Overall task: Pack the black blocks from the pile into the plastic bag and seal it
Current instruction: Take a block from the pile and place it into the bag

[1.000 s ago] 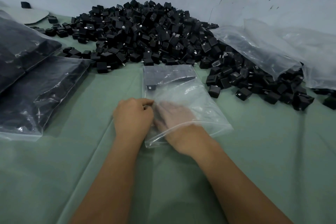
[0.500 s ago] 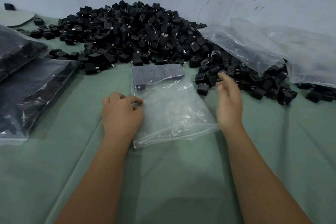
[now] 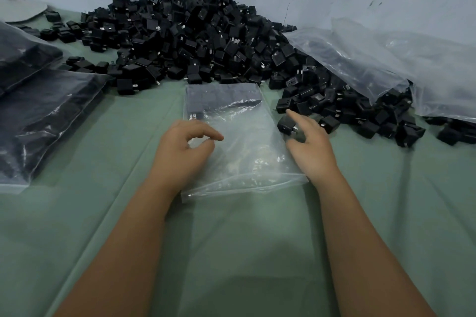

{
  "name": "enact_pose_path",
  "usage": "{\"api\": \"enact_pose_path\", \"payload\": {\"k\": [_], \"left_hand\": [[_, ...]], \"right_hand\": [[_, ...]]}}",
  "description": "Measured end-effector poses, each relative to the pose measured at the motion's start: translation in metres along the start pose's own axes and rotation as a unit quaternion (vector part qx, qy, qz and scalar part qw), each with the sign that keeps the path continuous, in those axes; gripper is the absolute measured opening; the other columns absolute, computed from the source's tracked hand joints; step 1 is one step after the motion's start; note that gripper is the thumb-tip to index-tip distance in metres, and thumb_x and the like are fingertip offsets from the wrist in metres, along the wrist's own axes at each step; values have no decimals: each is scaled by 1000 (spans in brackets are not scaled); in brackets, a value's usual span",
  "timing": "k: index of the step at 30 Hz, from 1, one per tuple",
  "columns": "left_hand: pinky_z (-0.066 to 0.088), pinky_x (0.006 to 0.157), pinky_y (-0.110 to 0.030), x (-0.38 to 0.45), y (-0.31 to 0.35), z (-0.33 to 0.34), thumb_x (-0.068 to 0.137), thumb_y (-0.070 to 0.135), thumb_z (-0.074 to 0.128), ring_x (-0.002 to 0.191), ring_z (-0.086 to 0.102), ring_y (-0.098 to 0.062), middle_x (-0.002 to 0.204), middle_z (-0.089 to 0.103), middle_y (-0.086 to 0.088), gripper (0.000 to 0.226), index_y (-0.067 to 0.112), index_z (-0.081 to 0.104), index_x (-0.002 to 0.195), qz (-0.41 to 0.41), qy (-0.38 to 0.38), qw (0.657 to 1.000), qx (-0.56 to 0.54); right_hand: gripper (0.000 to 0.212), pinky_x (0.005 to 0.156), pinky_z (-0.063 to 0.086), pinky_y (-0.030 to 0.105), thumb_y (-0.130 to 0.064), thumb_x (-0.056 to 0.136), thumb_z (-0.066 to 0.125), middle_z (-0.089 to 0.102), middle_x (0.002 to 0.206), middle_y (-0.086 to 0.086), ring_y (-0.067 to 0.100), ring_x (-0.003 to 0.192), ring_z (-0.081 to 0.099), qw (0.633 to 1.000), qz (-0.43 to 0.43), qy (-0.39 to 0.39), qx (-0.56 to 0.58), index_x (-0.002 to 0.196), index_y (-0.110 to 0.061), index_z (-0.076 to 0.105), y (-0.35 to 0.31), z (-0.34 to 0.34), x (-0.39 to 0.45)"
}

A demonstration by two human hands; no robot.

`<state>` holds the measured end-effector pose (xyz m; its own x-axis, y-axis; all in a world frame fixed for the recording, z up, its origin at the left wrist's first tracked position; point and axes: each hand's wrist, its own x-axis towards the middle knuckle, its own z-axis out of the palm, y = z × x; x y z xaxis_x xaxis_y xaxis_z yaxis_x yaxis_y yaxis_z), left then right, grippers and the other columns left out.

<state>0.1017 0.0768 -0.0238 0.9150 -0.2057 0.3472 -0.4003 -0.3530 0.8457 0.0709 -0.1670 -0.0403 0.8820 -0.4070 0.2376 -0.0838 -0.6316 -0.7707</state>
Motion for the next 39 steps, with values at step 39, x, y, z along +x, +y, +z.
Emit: {"api": "enact_pose_path", "payload": {"k": [39], "left_hand": [[43,75,-37,-6,13,-6,76,17,72,72,57,-18,74,69,-1,11,13,76,85,-82,-158,974,-140]], "right_hand": [[29,76,40,8,-9,71,61,45,106,8,-6,91,46,942,-280,133,127,99,-3,66,-83,45,-88]]}}
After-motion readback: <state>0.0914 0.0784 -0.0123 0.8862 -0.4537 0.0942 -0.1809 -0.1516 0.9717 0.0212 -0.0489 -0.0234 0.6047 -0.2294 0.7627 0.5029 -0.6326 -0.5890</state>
